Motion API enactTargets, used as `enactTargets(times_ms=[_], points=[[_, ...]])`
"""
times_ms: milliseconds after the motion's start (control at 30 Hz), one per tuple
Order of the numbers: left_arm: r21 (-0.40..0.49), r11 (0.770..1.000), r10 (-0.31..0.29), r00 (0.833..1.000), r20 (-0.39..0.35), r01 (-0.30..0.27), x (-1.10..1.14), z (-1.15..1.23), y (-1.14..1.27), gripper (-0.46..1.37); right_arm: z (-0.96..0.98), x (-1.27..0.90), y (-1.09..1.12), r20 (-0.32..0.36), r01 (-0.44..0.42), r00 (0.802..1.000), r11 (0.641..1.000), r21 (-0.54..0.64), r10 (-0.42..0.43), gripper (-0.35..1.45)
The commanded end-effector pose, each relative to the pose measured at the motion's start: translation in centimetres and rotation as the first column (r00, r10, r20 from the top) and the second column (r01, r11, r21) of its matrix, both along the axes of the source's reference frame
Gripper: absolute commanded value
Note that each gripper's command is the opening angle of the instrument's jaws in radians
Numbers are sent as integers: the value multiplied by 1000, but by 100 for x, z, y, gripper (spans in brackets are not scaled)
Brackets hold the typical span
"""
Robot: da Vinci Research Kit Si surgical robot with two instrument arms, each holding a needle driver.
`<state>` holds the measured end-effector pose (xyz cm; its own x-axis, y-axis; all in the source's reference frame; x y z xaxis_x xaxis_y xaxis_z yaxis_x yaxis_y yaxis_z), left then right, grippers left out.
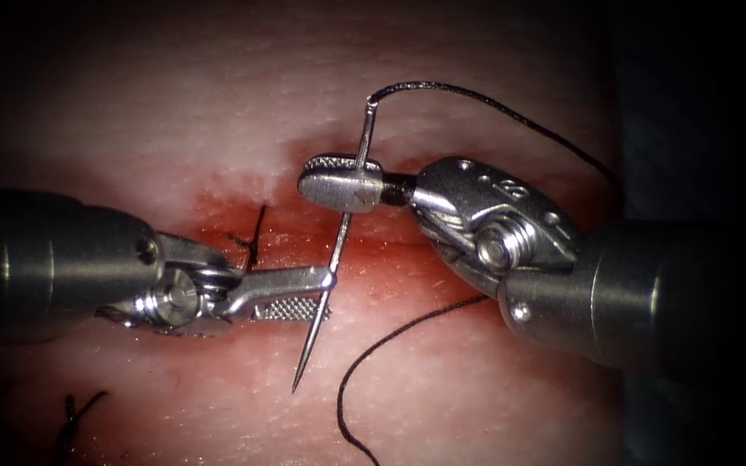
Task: Wound Closure
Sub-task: Pass the needle to the right driver
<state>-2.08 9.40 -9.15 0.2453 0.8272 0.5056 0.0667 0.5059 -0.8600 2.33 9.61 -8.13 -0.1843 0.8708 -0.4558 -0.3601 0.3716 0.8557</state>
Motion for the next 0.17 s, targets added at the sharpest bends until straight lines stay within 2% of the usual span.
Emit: enactTargets(times_ms=[33,167], points=[[-6,1000,2,1000,-4,-2,0,1,-1,84,0,0,0,9,-2,1000,1000,3,2,-35],[10,1000,1,1000,-1,-1,0,2,-2,70,-2,1,-2,9,-2,1000,1000,3,2,-35]])
